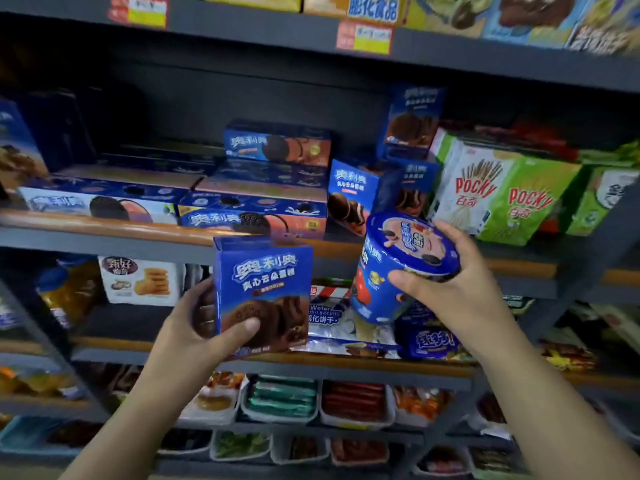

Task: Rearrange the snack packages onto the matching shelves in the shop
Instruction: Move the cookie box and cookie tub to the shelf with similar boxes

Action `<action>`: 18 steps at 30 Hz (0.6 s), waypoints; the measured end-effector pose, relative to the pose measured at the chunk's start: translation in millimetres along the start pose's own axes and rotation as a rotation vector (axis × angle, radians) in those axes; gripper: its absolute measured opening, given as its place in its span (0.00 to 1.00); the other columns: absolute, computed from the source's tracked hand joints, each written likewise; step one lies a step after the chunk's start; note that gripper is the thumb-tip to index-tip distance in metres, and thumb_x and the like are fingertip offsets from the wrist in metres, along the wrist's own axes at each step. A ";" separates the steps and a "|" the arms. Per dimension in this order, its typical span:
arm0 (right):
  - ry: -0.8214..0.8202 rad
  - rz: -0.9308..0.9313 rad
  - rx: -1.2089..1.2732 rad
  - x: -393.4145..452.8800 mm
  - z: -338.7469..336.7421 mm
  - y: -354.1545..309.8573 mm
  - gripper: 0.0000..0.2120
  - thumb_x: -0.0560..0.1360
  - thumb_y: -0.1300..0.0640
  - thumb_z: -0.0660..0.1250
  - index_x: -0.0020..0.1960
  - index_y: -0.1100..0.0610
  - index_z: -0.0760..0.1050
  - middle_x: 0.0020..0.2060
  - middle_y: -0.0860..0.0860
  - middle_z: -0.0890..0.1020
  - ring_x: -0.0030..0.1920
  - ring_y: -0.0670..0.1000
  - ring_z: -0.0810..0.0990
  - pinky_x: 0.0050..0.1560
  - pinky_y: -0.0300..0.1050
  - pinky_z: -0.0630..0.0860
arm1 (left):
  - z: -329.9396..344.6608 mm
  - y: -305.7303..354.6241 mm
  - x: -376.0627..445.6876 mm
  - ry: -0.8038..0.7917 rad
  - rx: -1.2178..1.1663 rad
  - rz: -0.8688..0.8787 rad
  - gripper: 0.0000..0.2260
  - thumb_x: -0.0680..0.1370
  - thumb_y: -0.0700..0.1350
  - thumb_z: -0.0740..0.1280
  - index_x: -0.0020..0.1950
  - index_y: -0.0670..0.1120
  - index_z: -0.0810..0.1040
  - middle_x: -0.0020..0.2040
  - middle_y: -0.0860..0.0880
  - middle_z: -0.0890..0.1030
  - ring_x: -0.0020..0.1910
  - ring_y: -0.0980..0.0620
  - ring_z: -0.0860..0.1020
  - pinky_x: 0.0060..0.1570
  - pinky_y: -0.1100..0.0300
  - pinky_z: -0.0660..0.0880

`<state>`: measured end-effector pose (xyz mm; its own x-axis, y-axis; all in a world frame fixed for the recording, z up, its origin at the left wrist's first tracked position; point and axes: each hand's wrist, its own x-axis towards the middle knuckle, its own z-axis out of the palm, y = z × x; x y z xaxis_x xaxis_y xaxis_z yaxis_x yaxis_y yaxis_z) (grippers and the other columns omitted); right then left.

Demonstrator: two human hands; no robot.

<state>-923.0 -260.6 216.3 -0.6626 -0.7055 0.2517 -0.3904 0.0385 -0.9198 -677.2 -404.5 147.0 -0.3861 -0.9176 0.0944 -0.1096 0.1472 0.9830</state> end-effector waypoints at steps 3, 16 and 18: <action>0.018 -0.015 0.033 20.5 -6.8 -5.8 0.52 0.49 0.41 0.77 0.71 0.48 0.64 0.60 0.43 0.77 0.55 0.41 0.78 0.54 0.43 0.77 | 10.0 18.2 15.0 -0.022 0.010 0.038 0.28 0.64 0.51 0.74 0.62 0.49 0.72 0.45 0.54 0.82 0.39 0.65 0.80 0.32 0.73 0.74; 0.081 -0.050 0.084 66.2 -40.3 -12.9 0.42 0.59 0.49 0.78 0.70 0.51 0.66 0.51 0.38 0.77 0.51 0.40 0.79 0.48 0.40 0.77 | 42.8 99.9 94.1 -0.157 0.109 0.115 0.36 0.60 0.55 0.77 0.63 0.49 0.67 0.54 0.52 0.77 0.51 0.53 0.77 0.53 0.59 0.72; 0.078 -0.042 0.098 65.1 -46.0 -7.9 0.43 0.57 0.47 0.76 0.69 0.51 0.66 0.50 0.38 0.77 0.48 0.37 0.79 0.43 0.36 0.77 | 52.0 112.4 104.6 -0.252 0.119 0.081 0.38 0.57 0.58 0.76 0.63 0.51 0.65 0.54 0.53 0.77 0.53 0.52 0.78 0.54 0.54 0.73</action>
<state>-992.4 -274.3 253.9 -0.6963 -0.6474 0.3098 -0.3571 -0.0620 -0.9320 -777.5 -464.8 259.1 -0.6118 -0.7826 0.1150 -0.1701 0.2722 0.9471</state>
